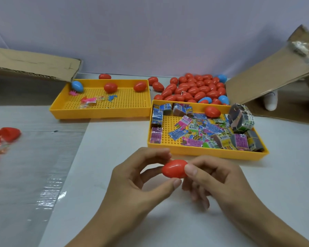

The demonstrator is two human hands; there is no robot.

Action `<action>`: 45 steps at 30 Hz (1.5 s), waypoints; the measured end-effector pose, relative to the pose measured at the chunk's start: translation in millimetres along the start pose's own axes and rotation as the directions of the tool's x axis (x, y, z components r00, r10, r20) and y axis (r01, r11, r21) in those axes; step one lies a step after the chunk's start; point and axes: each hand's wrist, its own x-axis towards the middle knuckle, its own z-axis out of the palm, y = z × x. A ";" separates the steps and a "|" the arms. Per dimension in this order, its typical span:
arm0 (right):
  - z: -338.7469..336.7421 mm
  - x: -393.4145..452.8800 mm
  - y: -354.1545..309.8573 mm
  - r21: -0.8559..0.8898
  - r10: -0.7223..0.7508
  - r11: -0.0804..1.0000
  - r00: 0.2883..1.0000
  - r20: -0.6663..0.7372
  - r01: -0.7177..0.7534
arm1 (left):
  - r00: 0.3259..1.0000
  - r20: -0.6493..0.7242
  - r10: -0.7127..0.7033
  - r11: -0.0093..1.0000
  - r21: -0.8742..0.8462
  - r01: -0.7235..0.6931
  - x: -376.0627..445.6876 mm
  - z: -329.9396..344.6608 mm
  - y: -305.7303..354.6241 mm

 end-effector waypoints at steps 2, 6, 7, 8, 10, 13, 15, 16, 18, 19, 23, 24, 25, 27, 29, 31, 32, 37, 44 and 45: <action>-0.5 0.2 -3.0 0.015 -0.002 1.000 1.000 -0.012 0.002 | 0.999 -0.006 -0.043 0.999 -0.007 0.043 0.8 2.0 0.0; -1.0 2.9 -8.6 -0.016 -0.003 1.000 1.000 -0.016 0.003 | 0.986 -0.012 -0.165 0.985 -0.058 0.164 1.8 3.2 7.2; -1.4 3.7 -10.0 -0.023 0.007 1.000 1.000 -0.004 -0.007 | 0.984 -0.025 -0.177 0.983 -0.060 0.176 2.6 2.9 9.2; -1.8 4.6 -11.5 -0.030 0.020 0.999 1.000 0.012 -0.019 | 0.983 -0.038 -0.179 0.982 -0.062 0.177 3.5 2.8 10.7; -2.5 6.9 -14.4 -0.041 0.043 0.998 0.999 0.029 -0.042 | 0.984 -0.059 -0.170 0.983 -0.074 0.166 4.8 2.8 10.8; -1.9 11.7 -17.4 -0.012 0.068 0.998 0.998 0.004 -0.068 | 0.986 -0.067 -0.150 0.987 -0.071 0.145 4.8 2.4 7.4; 0.3 14.9 -16.3 0.020 0.085 0.996 0.996 -0.039 -0.084 | 0.988 -0.057 -0.142 0.988 -0.073 0.138 3.8 2.0 4.9; 1.5 15.7 -14.7 0.034 0.088 0.996 0.994 -0.062 -0.086 | 0.989 -0.047 -0.142 0.987 -0.080 0.138 3.2 2.0 4.4; 2.7 15.0 -11.2 0.064 0.083 0.995 0.993 -0.086 -0.077 | 0.988 -0.028 -0.149 0.984 -0.098 0.146 2.3 2.1 3.7; 3.0 14.1 -10.0 0.077 0.079 0.994 0.993 -0.083 -0.072 | 0.988 -0.024 -0.154 0.983 -0.101 0.151 2.0 1.9 3.1; 0.7 9.5 -8.3 0.091 0.057 0.995 0.996 -0.073 -0.050 | 0.986 -0.014 -0.166 0.982 -0.091 0.164 1.4 1.5 0.8; 0.4 8.6 -8.3 0.090 0.056 0.995 0.995 -0.078 -0.049 | 0.986 -0.007 -0.166 0.983 -0.086 0.165 1.3 1.4 0.4; 0.4 7.8 -8.1 0.090 0.057 0.995 0.995 -0.084 -0.049 | 0.986 0.001 -0.164 0.983 -0.078 0.164 1.3 1.2 0.3; 1.2 6.3 -7.7 0.096 0.060 0.994 0.994 -0.089 -0.052 | 0.988 0.020 -0.152 0.986 -0.060 0.153 1.4 0.7 1.6; 1.7 5.2 -7.8 0.100 0.066 0.993 0.994 -0.087 -0.057 | 0.989 0.040 -0.140 0.989 -0.051 0.142 1.5 0.5 2.9; 1.1 4.4 -8.1 0.110 0.082 0.991 0.993 -0.081 -0.073 | 0.989 0.031 -0.145 0.987 -0.059 0.147 1.1 0.7 2.6; 0.7 3.8 -8.5 0.115 0.093 0.990 0.993 -0.076 -0.084 | 0.987 0.011 -0.158 0.985 -0.069 0.158 0.8 1.0 2.2; 1.3 -0.5 -10.8 0.133 0.127 0.984 0.992 -0.029 -0.122 | 0.982 -0.066 -0.177 0.982 -0.082 0.171 0.4 0.6 1.1; 8.9 -4.4 -14.0 0.060 0.140 0.987 0.985 0.101 -0.147 | 0.965 0.019 -0.262 0.958 -0.113 0.263 1.2 1.5 2.2; 9.1 -4.2 -14.9 0.054 0.149 0.987 0.984 0.097 -0.154 | 0.962 0.023 -0.273 0.954 -0.122 0.273 1.4 2.5 2.3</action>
